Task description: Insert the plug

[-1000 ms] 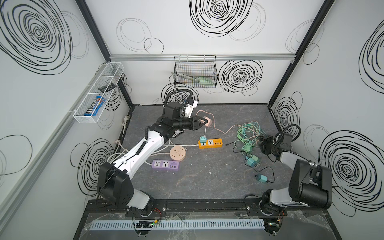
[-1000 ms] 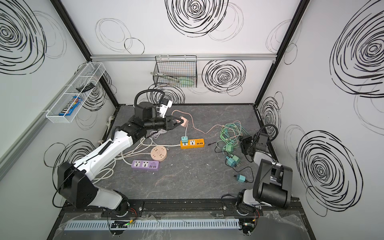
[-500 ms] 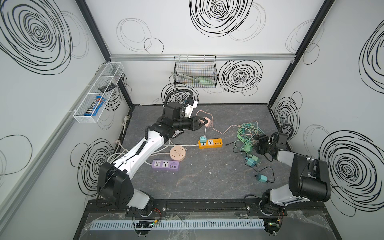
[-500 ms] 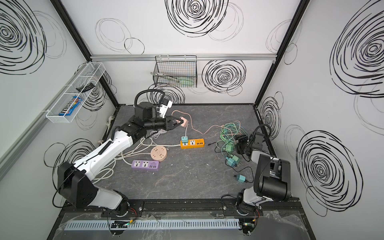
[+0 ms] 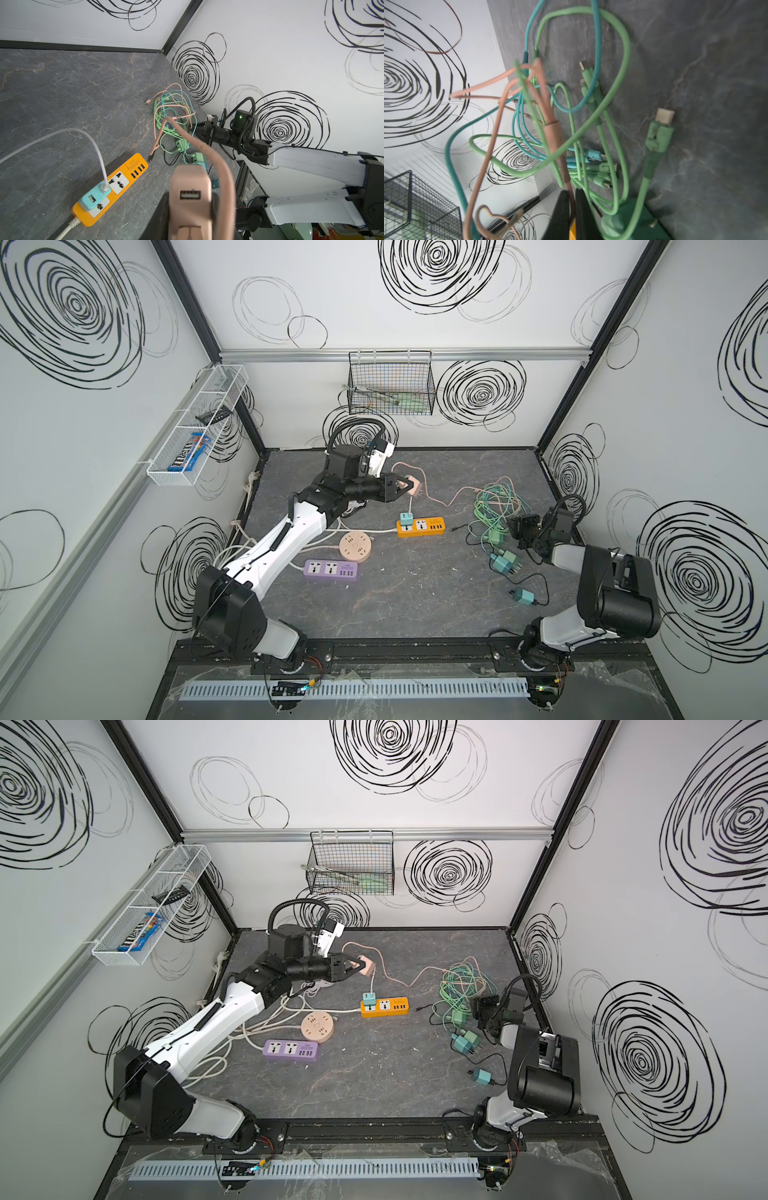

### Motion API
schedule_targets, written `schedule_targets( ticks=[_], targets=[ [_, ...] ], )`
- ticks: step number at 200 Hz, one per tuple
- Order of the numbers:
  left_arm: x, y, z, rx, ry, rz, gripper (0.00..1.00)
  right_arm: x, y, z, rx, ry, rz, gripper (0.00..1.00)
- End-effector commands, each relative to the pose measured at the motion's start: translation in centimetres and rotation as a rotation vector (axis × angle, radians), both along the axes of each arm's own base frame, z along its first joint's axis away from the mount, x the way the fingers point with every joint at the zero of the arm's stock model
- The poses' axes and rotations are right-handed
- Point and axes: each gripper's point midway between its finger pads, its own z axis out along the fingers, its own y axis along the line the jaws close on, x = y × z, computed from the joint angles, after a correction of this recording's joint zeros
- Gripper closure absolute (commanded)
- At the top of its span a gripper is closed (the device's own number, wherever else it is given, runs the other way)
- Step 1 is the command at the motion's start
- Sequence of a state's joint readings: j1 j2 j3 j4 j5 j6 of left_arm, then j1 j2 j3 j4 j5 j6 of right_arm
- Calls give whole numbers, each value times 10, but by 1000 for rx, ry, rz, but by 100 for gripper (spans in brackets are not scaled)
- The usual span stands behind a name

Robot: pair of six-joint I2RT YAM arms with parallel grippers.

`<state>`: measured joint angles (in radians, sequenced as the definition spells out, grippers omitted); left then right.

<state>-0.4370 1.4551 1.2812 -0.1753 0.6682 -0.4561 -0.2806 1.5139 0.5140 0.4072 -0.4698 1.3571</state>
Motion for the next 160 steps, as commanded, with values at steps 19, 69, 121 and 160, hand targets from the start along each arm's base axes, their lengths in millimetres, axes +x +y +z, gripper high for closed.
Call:
schedule_targets(
  ticks=[19, 69, 121, 160],
  targets=[
    [2, 19, 28, -27, -97, 42, 100, -17, -46, 41, -194, -115, -174, 100],
    [0, 10, 21, -31, -74, 3, 100, -46, -110, 172, -732, -298, -328, 100],
    [-19, -38, 8, 3, -65, -128, 100, -49, -90, 339, -1054, -645, -283, 100],
    [-16, -48, 0, 9, -49, -136, 100, -20, -52, 379, -1118, -708, -84, 100]
  ],
)
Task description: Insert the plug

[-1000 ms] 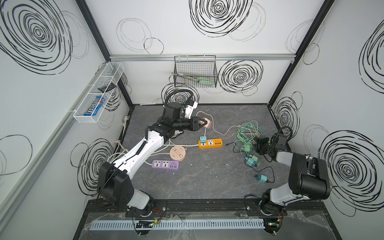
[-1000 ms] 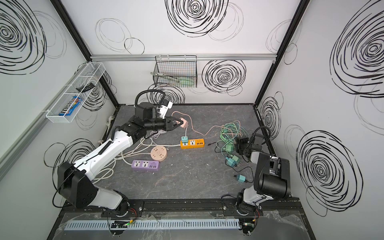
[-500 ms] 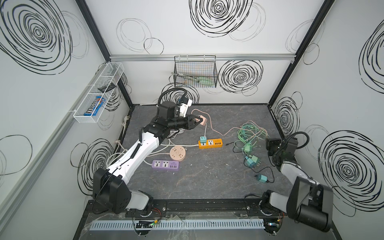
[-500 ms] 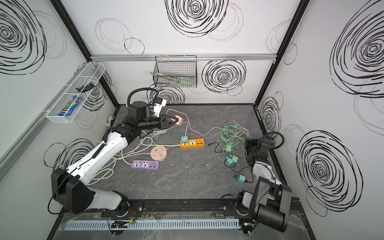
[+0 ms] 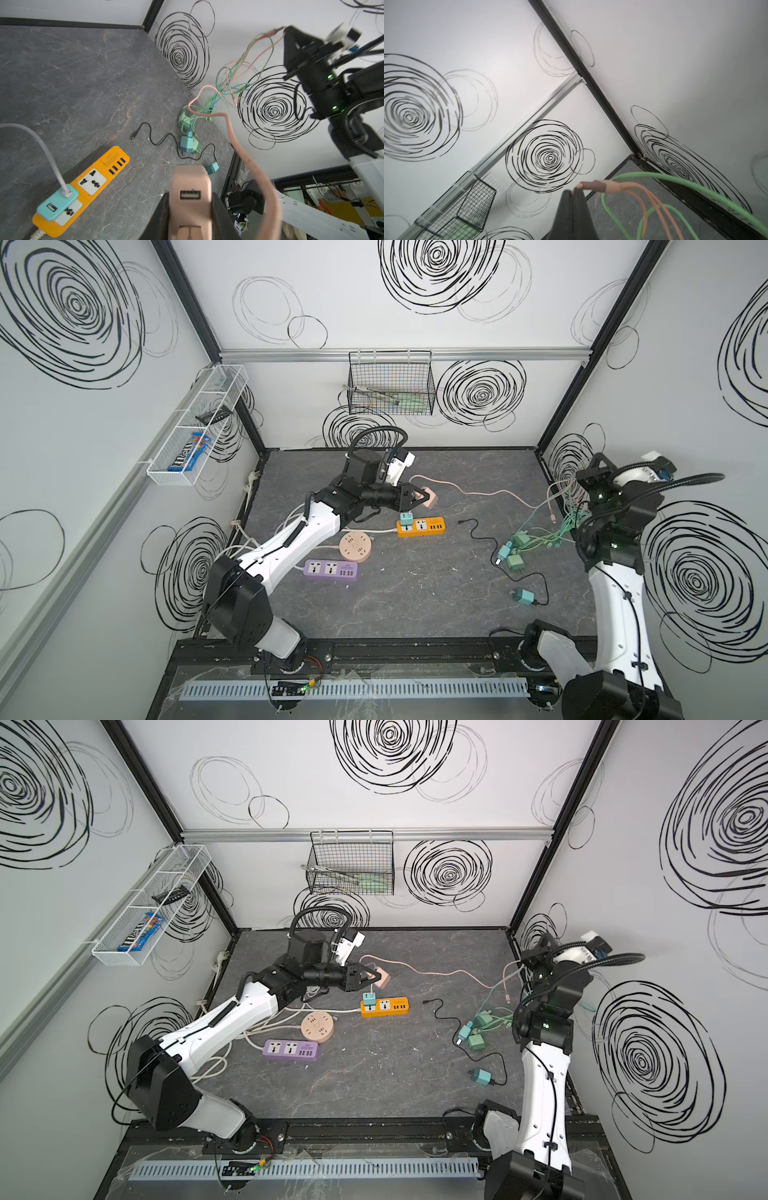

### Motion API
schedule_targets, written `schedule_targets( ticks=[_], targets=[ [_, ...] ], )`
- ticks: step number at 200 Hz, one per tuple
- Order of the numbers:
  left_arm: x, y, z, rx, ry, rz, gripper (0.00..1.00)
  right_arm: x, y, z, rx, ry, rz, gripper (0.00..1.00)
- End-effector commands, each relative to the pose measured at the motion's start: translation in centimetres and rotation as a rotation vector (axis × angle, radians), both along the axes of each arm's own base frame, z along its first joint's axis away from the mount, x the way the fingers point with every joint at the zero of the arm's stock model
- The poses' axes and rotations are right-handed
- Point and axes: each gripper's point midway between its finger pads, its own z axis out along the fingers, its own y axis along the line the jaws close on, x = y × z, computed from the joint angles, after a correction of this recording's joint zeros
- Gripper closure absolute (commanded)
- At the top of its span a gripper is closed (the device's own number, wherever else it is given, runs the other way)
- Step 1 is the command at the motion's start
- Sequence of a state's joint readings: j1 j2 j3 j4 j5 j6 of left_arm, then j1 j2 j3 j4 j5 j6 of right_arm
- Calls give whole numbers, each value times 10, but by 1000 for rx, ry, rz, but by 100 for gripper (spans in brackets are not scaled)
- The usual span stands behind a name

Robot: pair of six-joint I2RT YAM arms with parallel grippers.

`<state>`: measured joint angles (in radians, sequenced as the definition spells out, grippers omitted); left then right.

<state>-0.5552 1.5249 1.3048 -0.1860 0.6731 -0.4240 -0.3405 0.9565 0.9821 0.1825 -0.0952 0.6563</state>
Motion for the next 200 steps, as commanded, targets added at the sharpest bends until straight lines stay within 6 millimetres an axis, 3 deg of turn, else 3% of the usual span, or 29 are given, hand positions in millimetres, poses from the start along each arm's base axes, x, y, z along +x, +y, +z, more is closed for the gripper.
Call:
schedule_targets(
  ticks=[1, 38, 63, 85, 98, 117, 147, 161, 177, 200],
  targets=[
    [8, -2, 21, -32, -71, -1, 100, 13, 26, 15, -123, 31, 93, 100],
    [16, 3, -1, 4, -34, 26, 100, 24, 73, -3, -204, 3, 309, 100],
    [20, 2, -32, 60, 33, 33, 100, 15, 95, 30, -265, -93, 425, 100],
    [19, 2, -41, 66, 50, 31, 100, 5, 91, 60, -290, -155, 378, 100],
    [19, 2, -40, 63, 44, 34, 100, 5, 85, 62, -289, -150, 340, 100],
    [20, 5, -38, 65, 33, 40, 100, 14, 77, 35, -251, -96, 313, 100],
    [23, 9, -39, 69, 37, 52, 100, 43, 56, -63, -104, 180, 260, 100],
    [22, 8, -41, 72, 42, 49, 100, 47, 45, -84, -77, 261, 212, 100],
    [21, 7, -44, 76, 53, 39, 100, 42, 33, -69, -107, 246, 140, 100],
    [15, -1, -45, 75, 54, 7, 100, 26, 12, -15, -181, 135, -18, 100]
  ],
)
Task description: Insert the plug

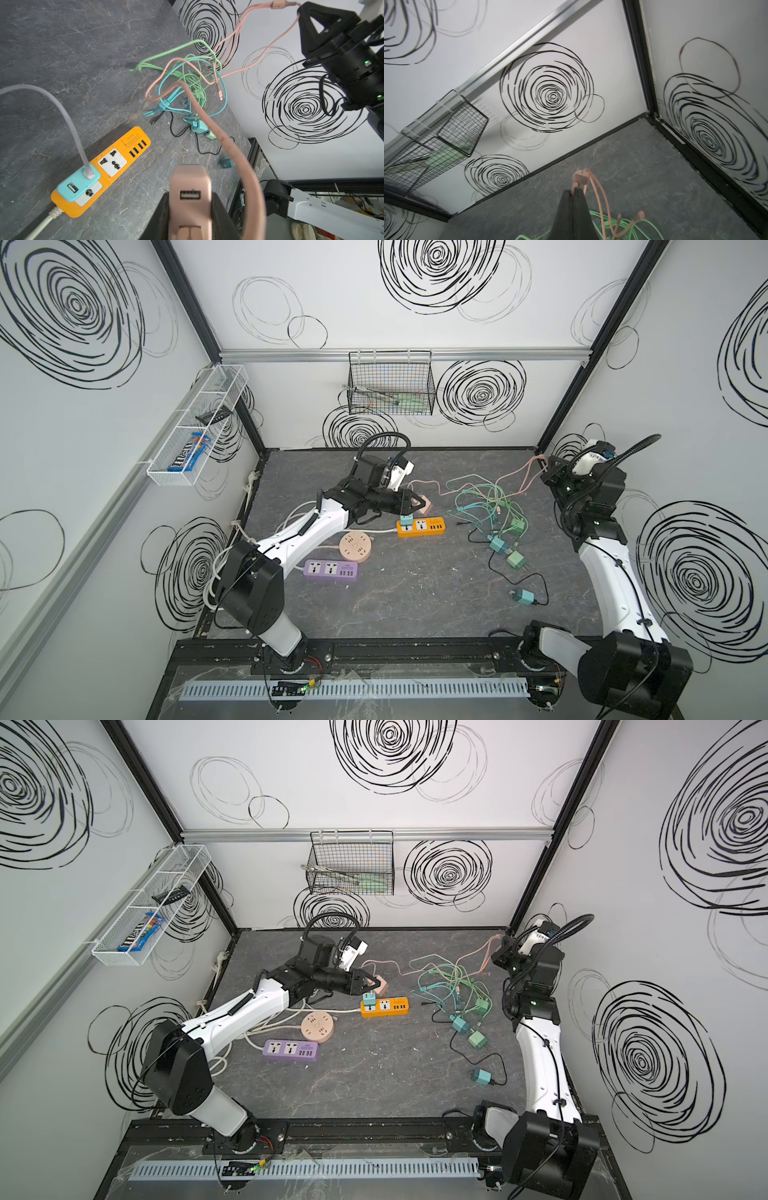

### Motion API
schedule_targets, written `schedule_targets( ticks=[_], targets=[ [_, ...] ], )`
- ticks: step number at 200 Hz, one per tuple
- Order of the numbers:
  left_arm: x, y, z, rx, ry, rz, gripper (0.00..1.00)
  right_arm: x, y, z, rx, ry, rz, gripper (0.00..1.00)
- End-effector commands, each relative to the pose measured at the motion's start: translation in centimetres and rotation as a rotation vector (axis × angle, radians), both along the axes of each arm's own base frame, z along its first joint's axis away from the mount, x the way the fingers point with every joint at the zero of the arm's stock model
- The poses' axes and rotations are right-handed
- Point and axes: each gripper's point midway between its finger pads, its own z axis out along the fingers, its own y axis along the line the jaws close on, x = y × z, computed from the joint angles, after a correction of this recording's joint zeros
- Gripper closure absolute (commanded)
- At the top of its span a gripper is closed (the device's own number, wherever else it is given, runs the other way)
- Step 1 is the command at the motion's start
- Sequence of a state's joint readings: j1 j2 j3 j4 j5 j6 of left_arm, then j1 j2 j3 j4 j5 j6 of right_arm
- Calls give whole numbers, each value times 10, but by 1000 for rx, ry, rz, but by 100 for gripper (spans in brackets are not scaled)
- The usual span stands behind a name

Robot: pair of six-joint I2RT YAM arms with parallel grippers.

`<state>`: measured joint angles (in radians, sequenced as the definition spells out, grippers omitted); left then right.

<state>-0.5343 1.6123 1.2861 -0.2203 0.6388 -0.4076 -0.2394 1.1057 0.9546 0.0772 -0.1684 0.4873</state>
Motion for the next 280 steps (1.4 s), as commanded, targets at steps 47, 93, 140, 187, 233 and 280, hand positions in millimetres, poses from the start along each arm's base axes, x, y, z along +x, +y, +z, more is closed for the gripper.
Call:
schedule_targets(
  ticks=[47, 93, 140, 187, 233, 280],
  targets=[
    [2, -1, 21, 8, -104, -8, 100, -86, -66, 193, -242, -428, -484, 100],
    [32, 53, 33, -56, -121, 225, 100, -137, -97, 214, -276, -515, -707, 100],
    [43, 79, -8, 44, -69, 392, 100, -44, -113, 52, -247, -29, -551, 100],
    [54, 122, 5, 61, -120, 554, 100, -51, -122, 109, -253, -150, -604, 100],
    [50, 116, 15, 90, -165, 482, 100, -81, -95, 153, -271, -350, -507, 100],
    [25, 41, -51, 197, -33, 285, 100, -17, -98, -27, -102, 120, -411, 100]
  ],
)
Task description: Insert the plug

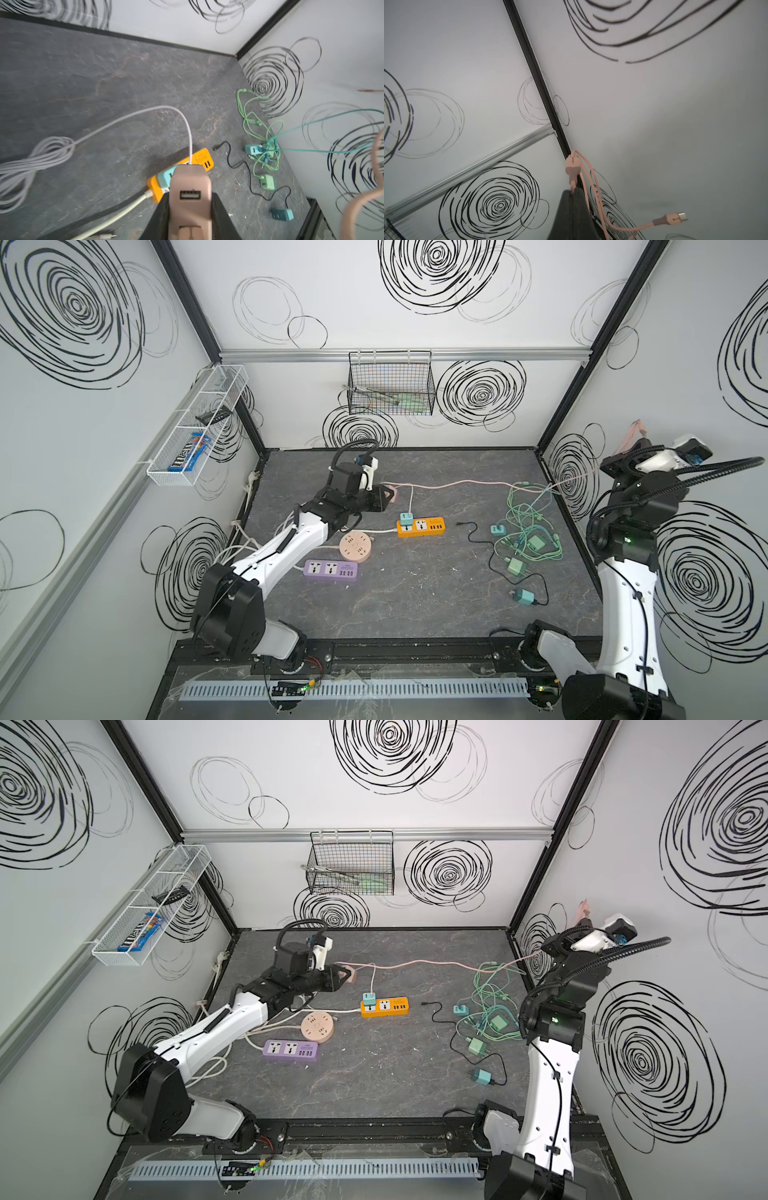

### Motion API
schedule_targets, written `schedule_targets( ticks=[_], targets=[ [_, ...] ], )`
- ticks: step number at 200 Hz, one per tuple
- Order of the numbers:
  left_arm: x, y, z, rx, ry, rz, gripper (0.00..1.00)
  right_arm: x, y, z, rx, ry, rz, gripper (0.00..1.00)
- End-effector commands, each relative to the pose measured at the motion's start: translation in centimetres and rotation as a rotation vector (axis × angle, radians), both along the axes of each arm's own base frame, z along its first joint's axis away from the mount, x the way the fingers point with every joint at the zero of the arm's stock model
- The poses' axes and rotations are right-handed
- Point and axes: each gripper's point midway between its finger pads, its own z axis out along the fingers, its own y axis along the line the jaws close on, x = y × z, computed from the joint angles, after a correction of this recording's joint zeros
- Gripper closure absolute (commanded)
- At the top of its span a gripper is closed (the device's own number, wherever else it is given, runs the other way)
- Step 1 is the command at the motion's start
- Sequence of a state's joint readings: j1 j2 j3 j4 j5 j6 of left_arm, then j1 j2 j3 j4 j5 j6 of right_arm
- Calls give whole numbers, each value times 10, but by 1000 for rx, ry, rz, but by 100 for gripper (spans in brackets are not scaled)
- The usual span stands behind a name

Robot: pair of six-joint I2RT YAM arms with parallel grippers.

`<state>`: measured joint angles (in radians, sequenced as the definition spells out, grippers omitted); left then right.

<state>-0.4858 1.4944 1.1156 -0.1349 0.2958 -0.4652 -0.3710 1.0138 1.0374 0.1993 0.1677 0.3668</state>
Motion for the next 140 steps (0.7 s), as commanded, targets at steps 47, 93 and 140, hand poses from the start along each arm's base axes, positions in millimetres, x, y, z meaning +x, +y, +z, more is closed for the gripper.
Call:
schedule_targets(
  ticks=[47, 93, 140],
  targets=[
    [2, -11, -6, 24, 9, -7, 100, 26, -4, -95, 144, 237, -5, 100],
    [29, 33, 44, 9, -103, 117, 100, -1, 1, -77, 194, 185, -86, 100],
    [55, 46, 95, -26, -203, 173, 100, -18, 31, -108, 336, 233, -28, 100]
  ],
)
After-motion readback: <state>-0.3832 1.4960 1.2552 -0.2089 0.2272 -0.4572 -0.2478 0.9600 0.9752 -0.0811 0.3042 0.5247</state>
